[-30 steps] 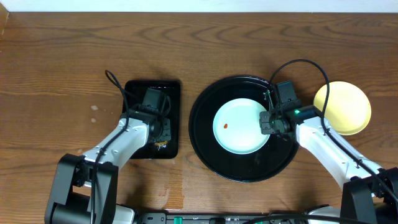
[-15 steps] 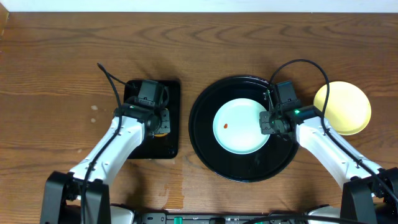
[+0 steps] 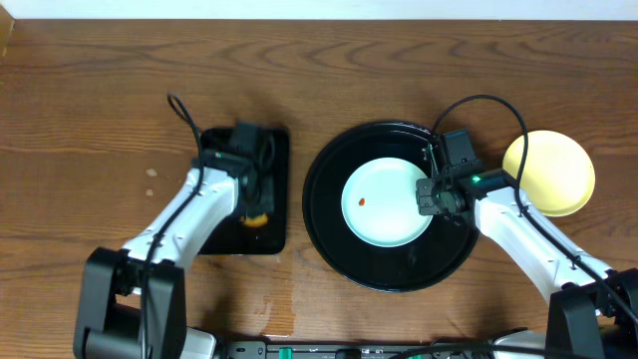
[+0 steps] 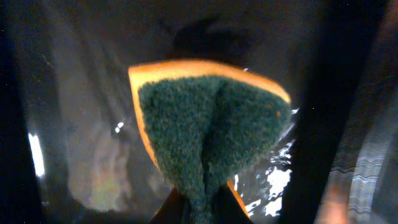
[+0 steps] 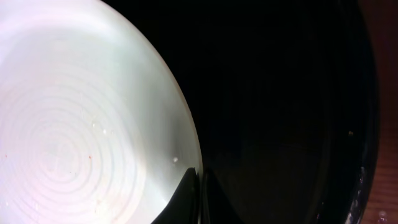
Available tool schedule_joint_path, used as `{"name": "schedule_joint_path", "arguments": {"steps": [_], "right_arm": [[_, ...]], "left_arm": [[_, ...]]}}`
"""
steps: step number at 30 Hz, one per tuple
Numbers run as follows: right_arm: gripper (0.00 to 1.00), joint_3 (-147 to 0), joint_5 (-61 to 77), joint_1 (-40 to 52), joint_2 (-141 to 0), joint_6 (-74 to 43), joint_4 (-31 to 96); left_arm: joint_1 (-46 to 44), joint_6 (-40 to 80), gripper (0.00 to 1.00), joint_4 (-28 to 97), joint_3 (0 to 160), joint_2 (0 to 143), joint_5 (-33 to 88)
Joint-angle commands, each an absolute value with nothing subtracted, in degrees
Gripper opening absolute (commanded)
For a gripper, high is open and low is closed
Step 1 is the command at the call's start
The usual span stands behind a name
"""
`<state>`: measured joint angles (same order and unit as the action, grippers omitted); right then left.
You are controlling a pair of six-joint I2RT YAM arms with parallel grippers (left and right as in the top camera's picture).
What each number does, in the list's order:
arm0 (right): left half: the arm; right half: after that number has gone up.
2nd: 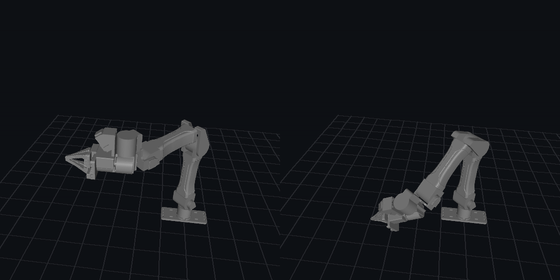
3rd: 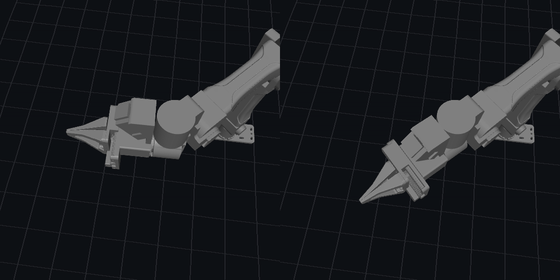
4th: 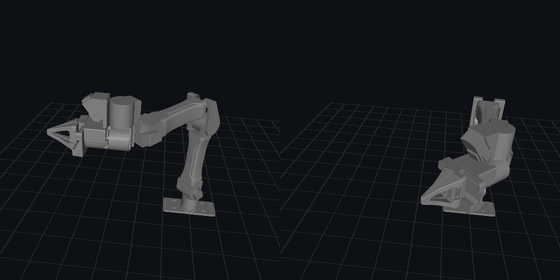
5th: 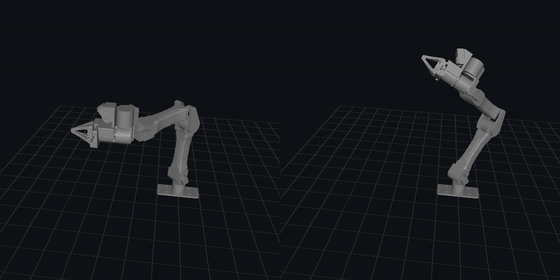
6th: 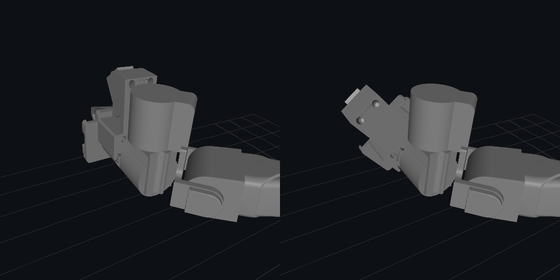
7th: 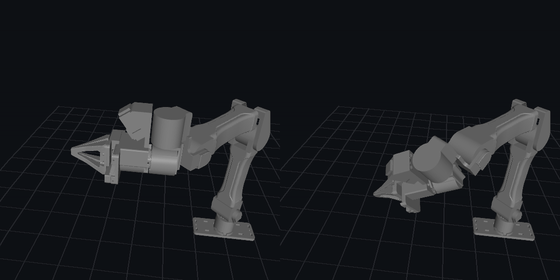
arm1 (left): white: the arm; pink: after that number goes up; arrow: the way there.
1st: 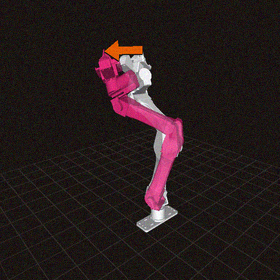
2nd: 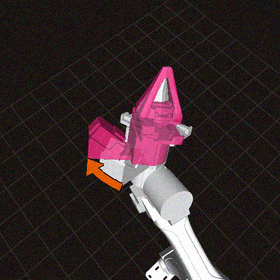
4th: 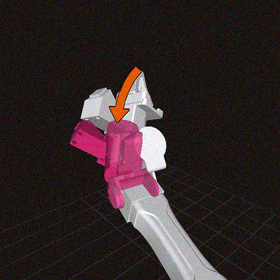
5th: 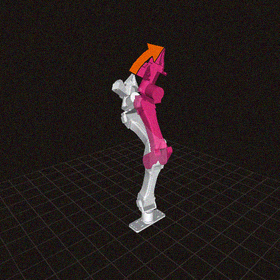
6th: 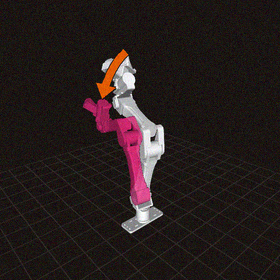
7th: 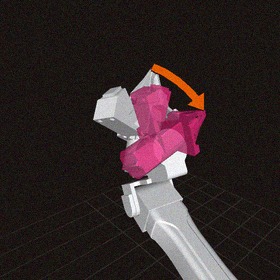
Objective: Clean dirty plates on tray and stack at the side
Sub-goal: 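Move the sponge with the left gripper over the pale blue plate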
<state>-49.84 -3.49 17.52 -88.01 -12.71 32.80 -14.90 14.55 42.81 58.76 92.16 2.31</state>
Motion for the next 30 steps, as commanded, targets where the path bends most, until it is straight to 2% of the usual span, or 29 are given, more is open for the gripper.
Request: {"name": "schedule_joint_path", "arguments": {"steps": [1,7,13,22,30], "right_arm": [[0.01,-50.7,-4.0,17.2,-88.0,-11.9,32.9],[0.01,-50.2,-2.7,17.3,-88.2,-12.0,32.1],[0.01,-49.8,-2.7,17.3,-90.4,-12.2,32.1],[0.01,-49.8,-2.7,17.3,-97.1,-12.5,31.0],[0.01,-49.8,-2.7,17.3,-98.3,-13.7,31.0]], "left_arm": [[-15.0,14.1,0.08,44.6,67.7,89.4,9.4],[-18.2,19.4,0.07,41.3,70.4,89.5,16.0],[-26.2,20.7,0.08,36.0,70.4,90.2,15.2],[-32.1,25.1,0.08,32.6,70.4,93.3,12.1],[-35.9,32.6,0.07,26.6,70.4,100.6,17.9]]}}
